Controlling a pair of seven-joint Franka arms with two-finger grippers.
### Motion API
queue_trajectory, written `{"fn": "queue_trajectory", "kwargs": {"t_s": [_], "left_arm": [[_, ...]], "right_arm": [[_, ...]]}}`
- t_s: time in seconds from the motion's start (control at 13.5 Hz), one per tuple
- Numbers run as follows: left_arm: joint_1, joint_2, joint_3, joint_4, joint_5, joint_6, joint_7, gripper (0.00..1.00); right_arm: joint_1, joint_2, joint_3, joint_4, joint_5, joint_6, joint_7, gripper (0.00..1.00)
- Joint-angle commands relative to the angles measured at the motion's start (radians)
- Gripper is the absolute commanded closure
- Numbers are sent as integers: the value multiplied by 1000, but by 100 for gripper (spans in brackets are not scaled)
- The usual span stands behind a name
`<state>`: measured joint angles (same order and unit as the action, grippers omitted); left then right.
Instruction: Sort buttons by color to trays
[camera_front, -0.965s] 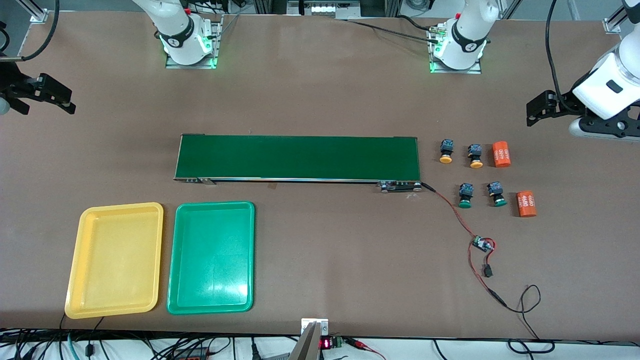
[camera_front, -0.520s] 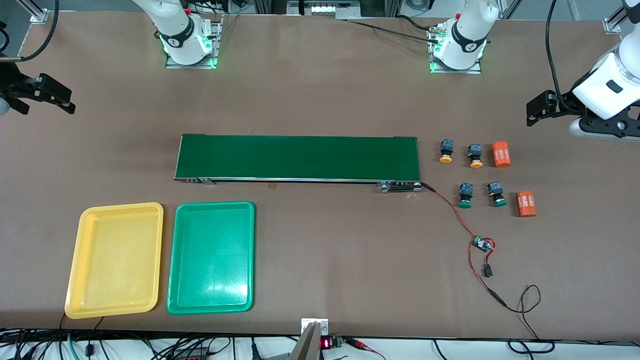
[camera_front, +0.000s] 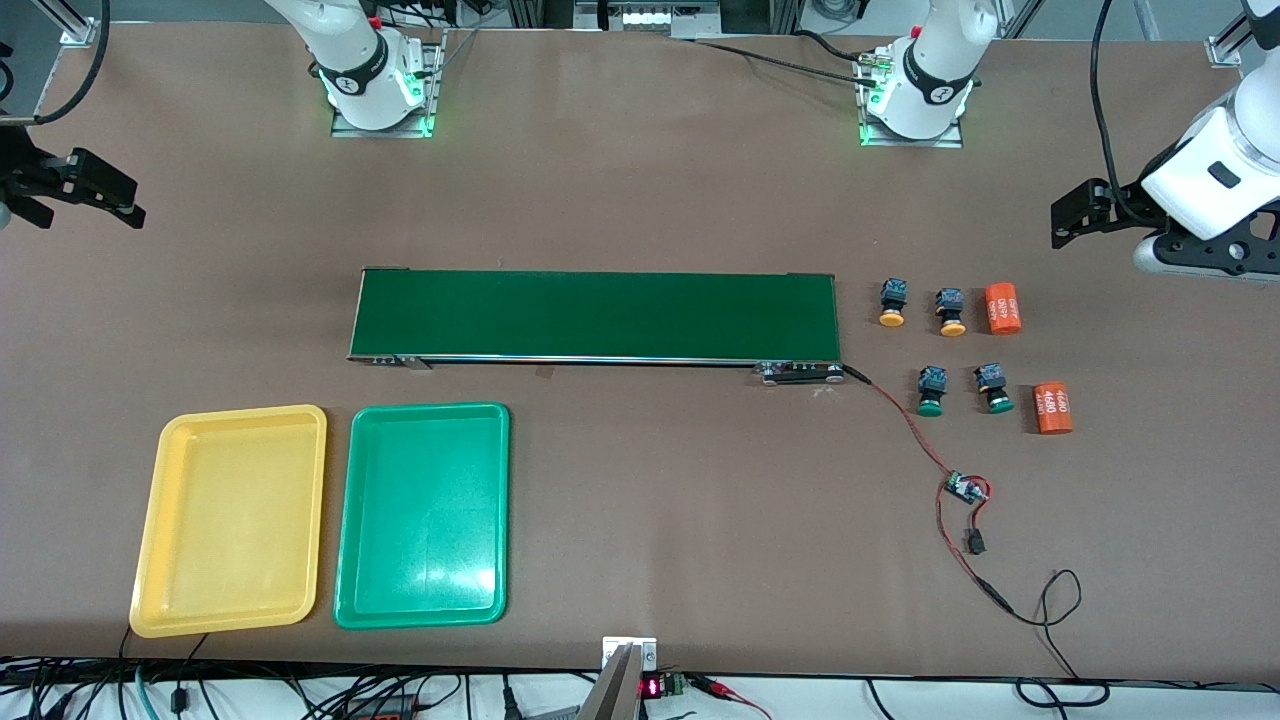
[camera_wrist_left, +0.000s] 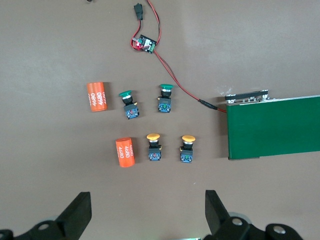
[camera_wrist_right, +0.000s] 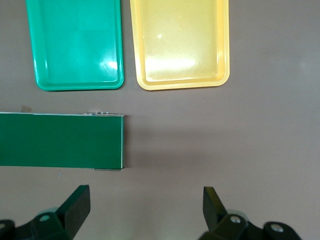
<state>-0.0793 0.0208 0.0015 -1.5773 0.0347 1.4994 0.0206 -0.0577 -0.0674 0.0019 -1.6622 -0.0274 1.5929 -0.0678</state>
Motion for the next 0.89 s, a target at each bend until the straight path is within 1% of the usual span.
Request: {"fn": "queue_trajectory", "kwargs": {"t_s": [0.0, 0.15, 0.3, 0.45, 0.59, 0.67, 0.82], "left_arm": [[-5, 14, 0, 31, 1, -39, 2, 0], [-10, 19, -3, 31, -2, -70, 10, 0], [-8, 53, -6, 31, 5, -71, 9, 0], [3, 63, -5, 26, 8, -79, 10, 0], [10, 77, -1, 11, 13, -140, 6, 0], [13, 82, 3, -10, 16, -136, 1, 0], [26, 109, 3, -30, 104, -61, -2, 0]], "right_arm": [[-30, 12, 0, 7, 9, -8, 0, 0], [-36, 14, 1, 9, 9, -4, 0, 0], [-37, 11, 0, 12, 7, 1, -6, 0], [-44, 11, 0, 10, 9, -4, -7, 0], [-42, 9, 1, 10, 4, -5, -13, 0], [-44, 15, 1, 10, 4, 1, -15, 0], [-33, 17, 4, 12, 7, 5, -15, 0]]}}
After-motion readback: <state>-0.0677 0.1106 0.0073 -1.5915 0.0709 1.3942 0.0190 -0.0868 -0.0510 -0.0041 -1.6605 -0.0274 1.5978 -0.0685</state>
